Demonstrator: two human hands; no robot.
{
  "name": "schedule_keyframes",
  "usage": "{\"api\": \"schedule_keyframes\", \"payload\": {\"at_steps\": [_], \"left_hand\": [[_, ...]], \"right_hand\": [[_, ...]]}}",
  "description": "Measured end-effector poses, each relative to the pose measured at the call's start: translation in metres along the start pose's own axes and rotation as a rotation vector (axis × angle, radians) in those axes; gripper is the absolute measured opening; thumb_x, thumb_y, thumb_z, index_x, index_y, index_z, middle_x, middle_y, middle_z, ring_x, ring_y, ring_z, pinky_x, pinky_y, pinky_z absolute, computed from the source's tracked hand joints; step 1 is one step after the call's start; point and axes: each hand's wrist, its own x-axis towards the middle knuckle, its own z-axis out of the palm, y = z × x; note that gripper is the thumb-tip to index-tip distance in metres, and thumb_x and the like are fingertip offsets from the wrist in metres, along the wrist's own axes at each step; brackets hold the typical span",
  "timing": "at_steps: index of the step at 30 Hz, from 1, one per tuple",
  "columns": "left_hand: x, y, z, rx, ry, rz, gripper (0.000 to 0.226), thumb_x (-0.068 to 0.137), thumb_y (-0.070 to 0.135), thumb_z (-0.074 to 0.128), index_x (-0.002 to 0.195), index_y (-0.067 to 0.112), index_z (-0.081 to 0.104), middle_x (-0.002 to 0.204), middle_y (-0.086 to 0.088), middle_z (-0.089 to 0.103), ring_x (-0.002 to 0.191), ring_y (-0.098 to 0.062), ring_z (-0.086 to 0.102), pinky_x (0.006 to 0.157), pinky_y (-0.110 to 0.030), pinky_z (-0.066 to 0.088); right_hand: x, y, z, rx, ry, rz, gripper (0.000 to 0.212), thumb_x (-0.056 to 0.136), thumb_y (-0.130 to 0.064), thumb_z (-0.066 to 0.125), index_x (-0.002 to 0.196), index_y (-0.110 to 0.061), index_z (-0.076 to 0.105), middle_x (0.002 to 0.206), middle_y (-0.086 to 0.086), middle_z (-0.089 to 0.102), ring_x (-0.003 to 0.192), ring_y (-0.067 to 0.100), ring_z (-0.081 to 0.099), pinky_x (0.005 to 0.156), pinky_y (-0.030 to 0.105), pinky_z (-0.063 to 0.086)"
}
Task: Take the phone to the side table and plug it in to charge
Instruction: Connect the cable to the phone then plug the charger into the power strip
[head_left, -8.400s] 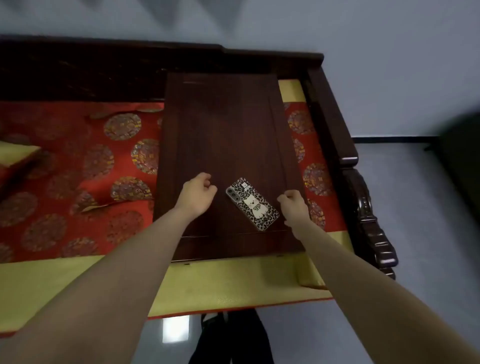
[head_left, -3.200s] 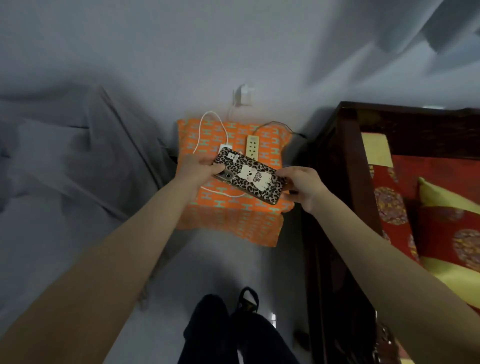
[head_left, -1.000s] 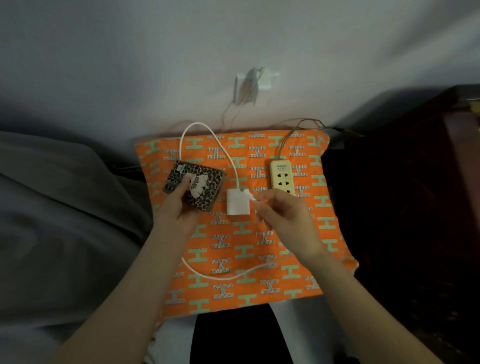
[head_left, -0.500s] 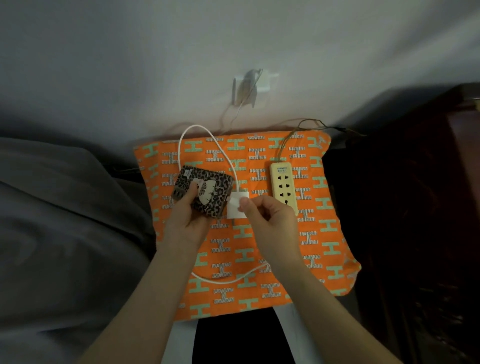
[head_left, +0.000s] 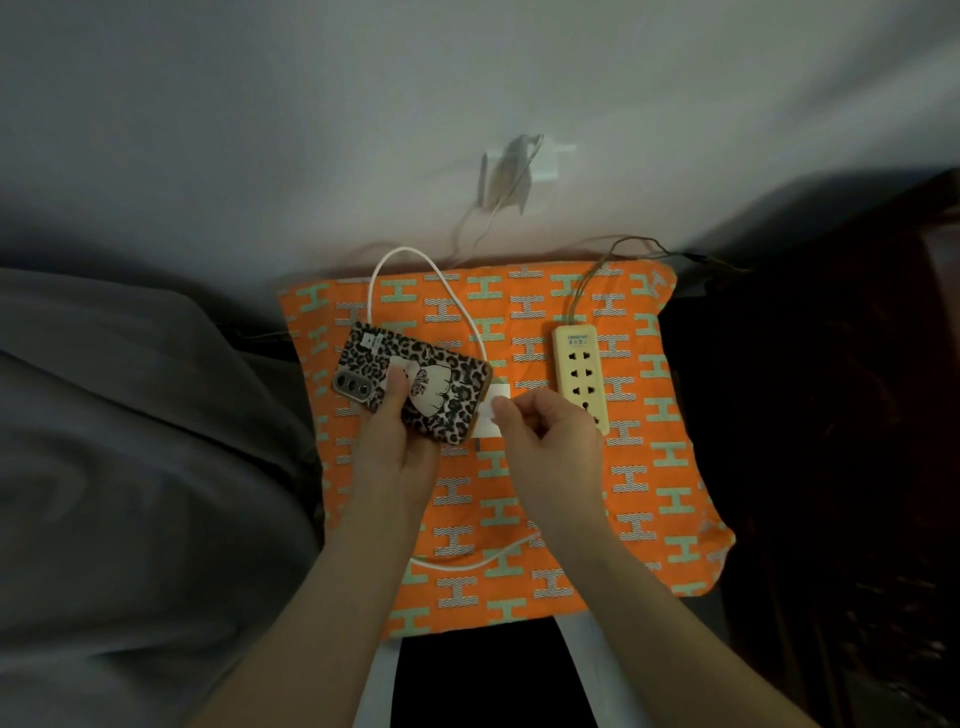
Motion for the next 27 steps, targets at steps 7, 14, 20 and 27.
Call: {"api": "schedule_keyframes", "payload": {"at_steps": [7,14,20,27], "left_hand": [[0.011,0.023,-0.02,0.099,-0.1,0.046,0.033,0.088,0.016,0.058,0.122,0.018,0.057,0.114,-0.007,0.071,0.102,-0.022,0.069,0.077,-0.042,0.058],[0.031,0.052,-0.027,0.421,-0.014,0.035,0.047,0.085,0.007,0.062,0.129,0.019,0.053,0.127,-0.01,0.063,0.111,-0.028,0.063,0.089,-0.049,0.052],[0.033,0.047,-0.027,0.753,-0.031,0.058,0.039,0.083,0.008,0.065,0.122,0.016,0.059,0.118,-0.007,0.068,0.103,-0.025,0.066,0.08,-0.043,0.056],[0.041,0.03,-0.021,1.195,-0.121,0.116,0.042,0.08,0.018,0.07,0.12,0.021,0.055,0.116,0.0,0.067,0.106,-0.023,0.064,0.09,-0.046,0.053]], "right_hand": [[0.019,0.017,-0.01,0.144,-0.191,0.169,0.021,0.088,-0.034,0.062,0.079,-0.019,0.072,0.068,-0.004,0.071,0.061,0.009,0.063,0.061,0.031,0.058],[0.057,0.047,0.024,-0.48,-0.298,0.258,0.07,0.072,-0.07,0.061,0.113,-0.016,0.045,0.097,0.002,0.063,0.083,0.024,0.063,0.07,0.043,0.056],[0.069,0.042,0.041,-0.74,-0.333,0.245,0.081,0.067,-0.062,0.066,0.125,-0.014,0.035,0.1,0.004,0.061,0.084,0.027,0.057,0.064,0.036,0.043],[0.086,0.032,-0.055,0.482,-0.661,0.479,0.039,0.077,-0.044,0.062,0.103,-0.016,0.057,0.074,0.003,0.055,0.046,0.008,0.039,0.036,0.018,0.029]]}}
